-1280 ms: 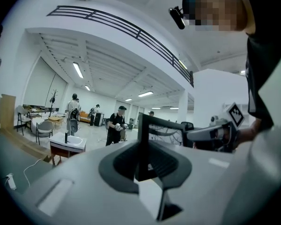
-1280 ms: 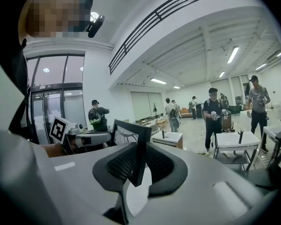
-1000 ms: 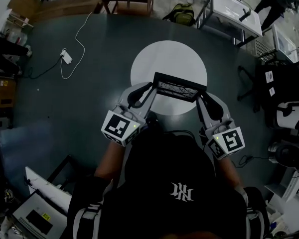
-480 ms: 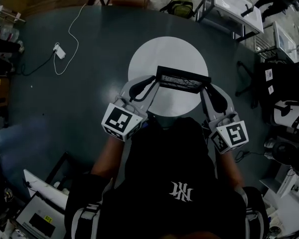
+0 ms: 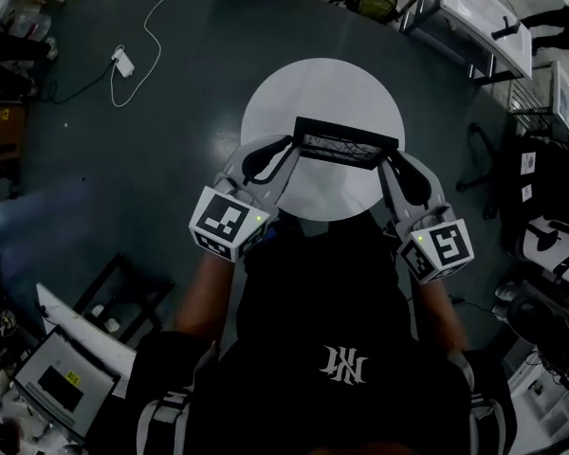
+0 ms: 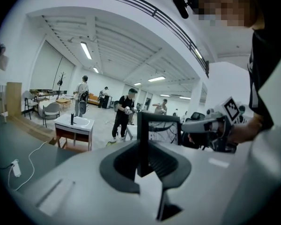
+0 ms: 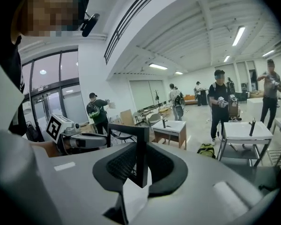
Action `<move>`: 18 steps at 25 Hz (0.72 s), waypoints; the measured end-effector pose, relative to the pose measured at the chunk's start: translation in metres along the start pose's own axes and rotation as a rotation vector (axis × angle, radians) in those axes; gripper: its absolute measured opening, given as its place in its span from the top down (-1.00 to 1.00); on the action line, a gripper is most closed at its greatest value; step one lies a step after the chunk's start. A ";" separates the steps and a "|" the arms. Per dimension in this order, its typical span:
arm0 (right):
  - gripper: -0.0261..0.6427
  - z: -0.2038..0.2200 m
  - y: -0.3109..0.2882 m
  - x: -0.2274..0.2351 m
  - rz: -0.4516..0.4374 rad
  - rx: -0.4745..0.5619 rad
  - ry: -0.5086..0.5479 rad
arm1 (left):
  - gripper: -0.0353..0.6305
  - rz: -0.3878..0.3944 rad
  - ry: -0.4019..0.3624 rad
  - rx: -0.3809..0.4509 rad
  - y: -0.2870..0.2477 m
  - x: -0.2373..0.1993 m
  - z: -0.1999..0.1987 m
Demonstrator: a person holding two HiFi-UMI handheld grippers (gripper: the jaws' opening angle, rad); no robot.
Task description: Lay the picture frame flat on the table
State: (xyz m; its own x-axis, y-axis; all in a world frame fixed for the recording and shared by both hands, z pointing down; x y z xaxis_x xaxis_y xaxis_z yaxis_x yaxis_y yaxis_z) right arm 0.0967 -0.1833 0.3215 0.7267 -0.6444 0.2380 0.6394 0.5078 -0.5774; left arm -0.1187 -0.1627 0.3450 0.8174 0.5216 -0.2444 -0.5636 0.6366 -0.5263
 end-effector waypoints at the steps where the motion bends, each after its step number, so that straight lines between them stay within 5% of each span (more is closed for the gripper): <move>1: 0.77 0.002 -0.005 0.009 -0.015 -0.017 0.002 | 0.76 -0.014 0.013 -0.013 -0.008 -0.001 0.002; 18: 0.77 0.082 -0.121 0.103 -0.186 -0.264 -0.060 | 0.78 -0.117 0.255 -0.195 -0.115 -0.031 0.098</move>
State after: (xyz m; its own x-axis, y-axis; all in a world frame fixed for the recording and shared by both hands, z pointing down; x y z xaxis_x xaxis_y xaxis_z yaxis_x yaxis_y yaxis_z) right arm 0.1146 -0.2638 0.4797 0.6219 -0.6738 0.3991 0.6811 0.2138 -0.7003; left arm -0.0909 -0.1959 0.4929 0.8924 0.2767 -0.3565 -0.4513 0.5502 -0.7026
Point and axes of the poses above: the fingertips, and each gripper's own axes: y backward along the fingers, x to its right, z out of its underside, the point moved 6 cm from there along y, backward along the fingers, and after that the axes turned 14 degrees about -x, right-handed, at the moved point
